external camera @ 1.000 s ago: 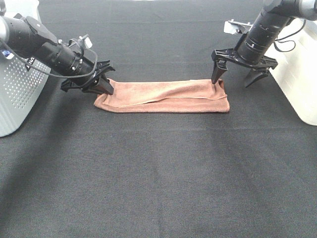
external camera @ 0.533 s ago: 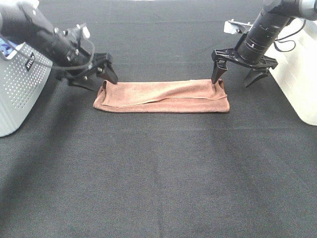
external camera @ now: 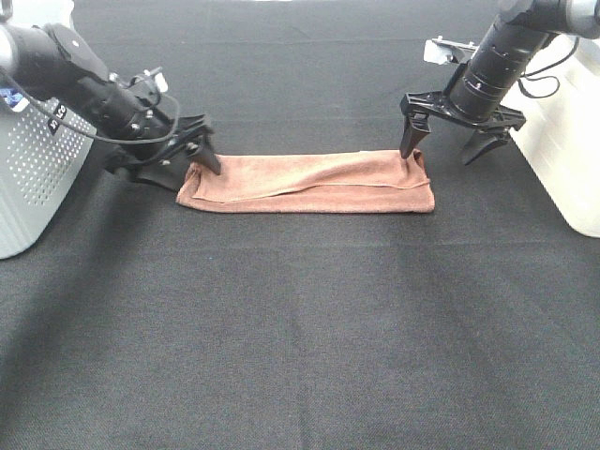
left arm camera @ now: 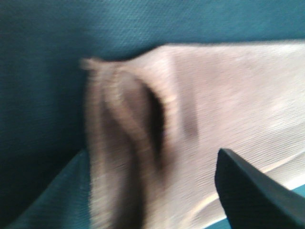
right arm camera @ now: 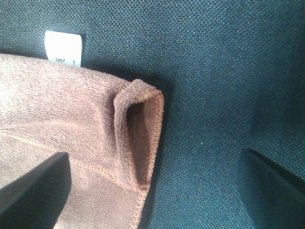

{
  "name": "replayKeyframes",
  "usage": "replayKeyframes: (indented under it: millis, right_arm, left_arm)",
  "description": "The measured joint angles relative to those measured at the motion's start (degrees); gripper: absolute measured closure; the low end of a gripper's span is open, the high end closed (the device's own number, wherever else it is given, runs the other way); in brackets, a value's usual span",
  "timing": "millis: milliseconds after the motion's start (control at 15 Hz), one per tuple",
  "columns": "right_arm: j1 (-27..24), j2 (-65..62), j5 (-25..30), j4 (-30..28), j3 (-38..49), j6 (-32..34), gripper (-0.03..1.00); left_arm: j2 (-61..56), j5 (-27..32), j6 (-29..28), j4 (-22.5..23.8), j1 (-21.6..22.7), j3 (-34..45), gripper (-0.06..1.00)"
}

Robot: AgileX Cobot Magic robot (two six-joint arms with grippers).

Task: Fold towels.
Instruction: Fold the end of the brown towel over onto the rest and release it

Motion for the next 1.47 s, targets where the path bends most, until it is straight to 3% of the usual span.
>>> replayKeyframes:
  millis: [200, 267, 467, 533, 733, 800, 1067, 1200, 1333, 1467]
  right_arm:
    - [0.0, 0.0, -0.1, 0.0, 0.0, 0.0, 0.09]
    - [0.0, 0.0, -0.3, 0.0, 0.0, 0.0, 0.09]
    - [0.0, 0.0, -0.3, 0.0, 0.0, 0.0, 0.09]
    - [0.0, 0.0, -0.3, 0.0, 0.0, 0.0, 0.09]
    - [0.0, 0.0, -0.3, 0.0, 0.0, 0.0, 0.09]
    - [0.0, 0.0, -0.3, 0.0, 0.0, 0.0, 0.09]
    - [0.0, 0.0, -0.3, 0.0, 0.0, 0.0, 0.09]
    - [0.0, 0.0, -0.2, 0.0, 0.0, 0.0, 0.09]
    - [0.0, 0.0, 0.1, 0.0, 0.0, 0.0, 0.09]
    - [0.0, 0.0, 0.1, 0.0, 0.0, 0.0, 0.09]
  left_arm:
    - [1.7, 0.2, 2.1, -4.1, -0.1, -1.1, 0.37]
    - [1.8, 0.1, 2.0, -4.1, -0.1, -1.1, 0.46]
    - [1.5, -0.8, 2.0, -0.1, -0.1, -1.1, 0.89]
    - [1.1, -1.0, 2.0, 2.1, -0.1, -1.5, 0.92]
    - [0.7, 4.9, -1.7, 8.3, -0.1, -7.5, 0.92]
    - [0.7, 4.9, -1.7, 8.3, -0.1, -7.5, 0.92]
    - [0.6, 19.0, -10.7, 21.4, -0.1, -21.4, 0.92]
    - [0.6, 25.2, -13.6, 25.6, -0.1, -27.6, 0.92]
    - [-0.2, 26.0, -16.3, 23.9, -0.3, -31.1, 0.92]
    - [-0.6, 26.1, -16.8, 17.4, -1.9, -31.3, 0.92]
